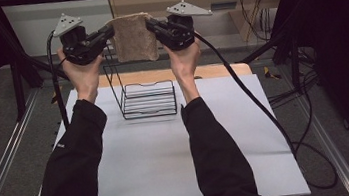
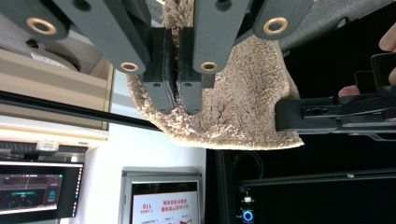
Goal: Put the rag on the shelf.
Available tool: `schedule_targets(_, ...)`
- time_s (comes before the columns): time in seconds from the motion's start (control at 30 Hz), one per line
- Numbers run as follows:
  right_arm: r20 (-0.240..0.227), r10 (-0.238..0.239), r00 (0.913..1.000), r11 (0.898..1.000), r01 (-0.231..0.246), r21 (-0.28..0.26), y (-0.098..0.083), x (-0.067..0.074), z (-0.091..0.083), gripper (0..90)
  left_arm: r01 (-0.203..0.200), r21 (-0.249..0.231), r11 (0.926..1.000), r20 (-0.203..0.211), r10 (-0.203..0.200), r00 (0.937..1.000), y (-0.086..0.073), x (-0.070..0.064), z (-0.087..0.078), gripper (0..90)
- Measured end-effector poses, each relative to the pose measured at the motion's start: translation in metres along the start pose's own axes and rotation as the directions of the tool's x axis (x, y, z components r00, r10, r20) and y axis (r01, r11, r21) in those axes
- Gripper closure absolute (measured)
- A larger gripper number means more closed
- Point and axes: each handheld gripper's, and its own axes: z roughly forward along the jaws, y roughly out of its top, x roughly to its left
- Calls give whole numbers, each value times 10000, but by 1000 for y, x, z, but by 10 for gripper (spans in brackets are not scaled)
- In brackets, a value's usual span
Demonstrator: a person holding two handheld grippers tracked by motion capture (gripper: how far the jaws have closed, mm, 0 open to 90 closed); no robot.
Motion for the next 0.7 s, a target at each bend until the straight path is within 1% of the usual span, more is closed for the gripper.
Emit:
schedule_targets(0.1,41,18,10000,10000,-19,83,-3,-3,5,869,3,51,10000,-22,-3,10000,-2,2,3,855)
schedule_targets(0.17,62,-45,10000,9999,44,158,-4,-4,7,869,-100,116,9999,-66,100,9999,-4,3,6,855)
schedule_targets(0.23,85,-7,10000,9997,5,229,-6,-6,9,869,18,209,9998,-93,-16,10000,-6,5,9,855)
schedule_targets(0.3,113,41,9999,9996,-44,293,-7,-7,12,869,16,235,9997,-122,-13,9999,-7,4,10,855)
schedule_targets(0.37,154,-52,9999,9992,46,386,-9,-8,13,869,-53,270,9996,-103,55,9999,-9,4,12,855)
schedule_targets(0.47,167,141,9998,9989,-148,442,-13,-13,14,869,-33,328,9995,-50,34,10000,-13,3,14,855)
schedule_targets(0.53,198,87,9998,9986,-97,524,-15,-14,15,868,-97,412,9991,-55,100,9999,-17,4,15,855)
schedule_targets(0.63,216,-29,9998,9981,15,617,-17,-15,15,868,37,451,9990,-25,-36,10000,-21,6,18,855)
schedule_targets(0.7,240,-104,9997,9976,88,689,-19,-15,16,868,58,514,9987,-35,-57,10000,-23,6,19,855)
